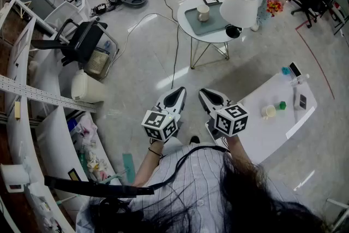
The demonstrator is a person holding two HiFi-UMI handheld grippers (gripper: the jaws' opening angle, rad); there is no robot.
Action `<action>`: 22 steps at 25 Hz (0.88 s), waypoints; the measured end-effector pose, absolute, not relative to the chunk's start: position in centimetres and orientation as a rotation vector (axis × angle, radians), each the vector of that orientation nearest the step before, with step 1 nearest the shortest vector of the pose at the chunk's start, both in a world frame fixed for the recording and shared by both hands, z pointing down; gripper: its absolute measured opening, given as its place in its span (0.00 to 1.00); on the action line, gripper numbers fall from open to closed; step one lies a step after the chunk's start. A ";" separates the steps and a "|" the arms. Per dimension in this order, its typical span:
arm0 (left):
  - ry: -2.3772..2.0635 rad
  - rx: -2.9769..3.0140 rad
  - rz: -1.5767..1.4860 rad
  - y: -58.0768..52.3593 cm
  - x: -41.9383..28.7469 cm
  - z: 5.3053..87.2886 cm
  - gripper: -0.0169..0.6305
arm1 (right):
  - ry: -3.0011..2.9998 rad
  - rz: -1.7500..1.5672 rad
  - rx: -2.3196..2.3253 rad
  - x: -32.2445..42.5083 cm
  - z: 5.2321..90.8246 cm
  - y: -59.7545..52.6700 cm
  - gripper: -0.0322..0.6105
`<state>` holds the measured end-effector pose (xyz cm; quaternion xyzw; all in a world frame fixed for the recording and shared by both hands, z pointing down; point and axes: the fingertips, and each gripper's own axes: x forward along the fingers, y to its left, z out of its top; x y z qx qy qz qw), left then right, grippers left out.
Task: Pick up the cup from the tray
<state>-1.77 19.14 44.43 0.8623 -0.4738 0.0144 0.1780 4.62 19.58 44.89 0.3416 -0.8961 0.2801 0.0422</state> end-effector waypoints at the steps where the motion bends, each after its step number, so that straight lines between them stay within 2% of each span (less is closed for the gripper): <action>1: -1.339 2.441 0.043 19.2 -1.6 44.4 0.05 | -2.741 0.857 1.046 4.8 44.9 19.6 0.13; 22: -1.266 2.461 0.076 16.6 -1.0 45.1 0.05 | -2.724 0.899 1.113 5.2 45.5 17.2 0.13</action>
